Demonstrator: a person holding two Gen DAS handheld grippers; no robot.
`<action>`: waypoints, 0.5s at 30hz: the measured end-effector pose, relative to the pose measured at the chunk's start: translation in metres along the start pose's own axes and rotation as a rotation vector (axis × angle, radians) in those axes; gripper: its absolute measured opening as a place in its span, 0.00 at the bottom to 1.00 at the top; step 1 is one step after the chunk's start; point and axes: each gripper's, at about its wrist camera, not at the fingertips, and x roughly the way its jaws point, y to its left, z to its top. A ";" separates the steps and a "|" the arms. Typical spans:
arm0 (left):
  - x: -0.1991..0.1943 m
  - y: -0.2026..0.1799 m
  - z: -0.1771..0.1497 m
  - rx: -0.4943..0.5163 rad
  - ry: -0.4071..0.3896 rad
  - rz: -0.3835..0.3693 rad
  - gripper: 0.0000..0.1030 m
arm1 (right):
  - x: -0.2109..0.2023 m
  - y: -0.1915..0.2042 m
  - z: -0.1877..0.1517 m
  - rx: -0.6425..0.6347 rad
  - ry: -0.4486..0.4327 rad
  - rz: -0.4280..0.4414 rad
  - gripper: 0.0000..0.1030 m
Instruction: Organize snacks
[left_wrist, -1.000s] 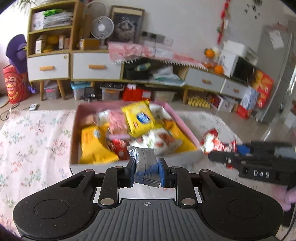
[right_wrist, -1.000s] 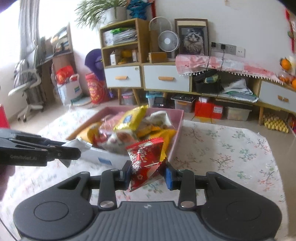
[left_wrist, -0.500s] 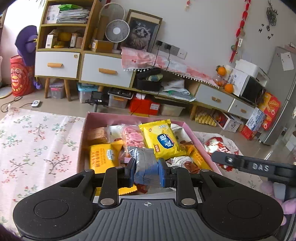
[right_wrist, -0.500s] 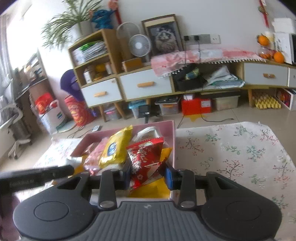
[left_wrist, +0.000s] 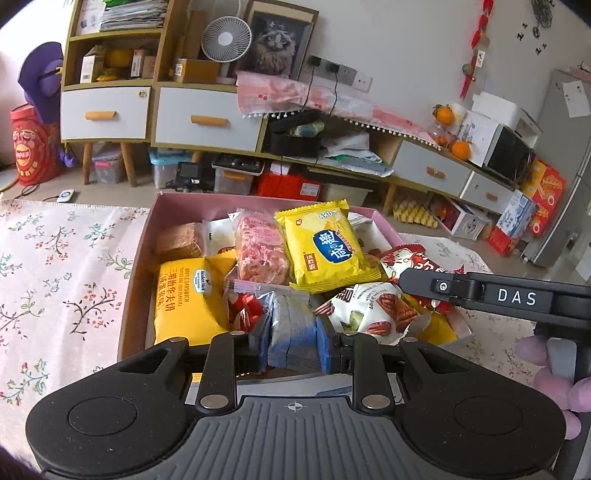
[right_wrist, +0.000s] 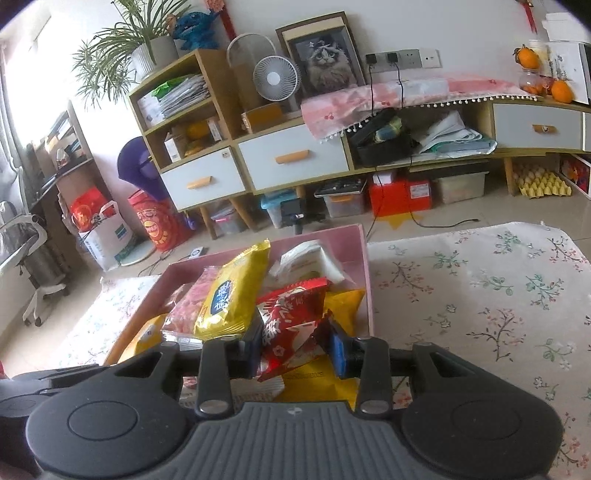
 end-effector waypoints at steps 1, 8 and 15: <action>0.000 -0.001 0.000 0.002 0.000 0.005 0.24 | 0.000 0.000 0.000 0.001 0.001 0.003 0.22; -0.011 -0.005 0.004 0.012 0.009 -0.002 0.47 | -0.013 -0.004 0.006 0.029 -0.021 0.026 0.51; -0.051 -0.009 0.002 -0.003 -0.005 0.033 0.81 | -0.048 -0.003 0.006 0.002 -0.042 -0.063 0.69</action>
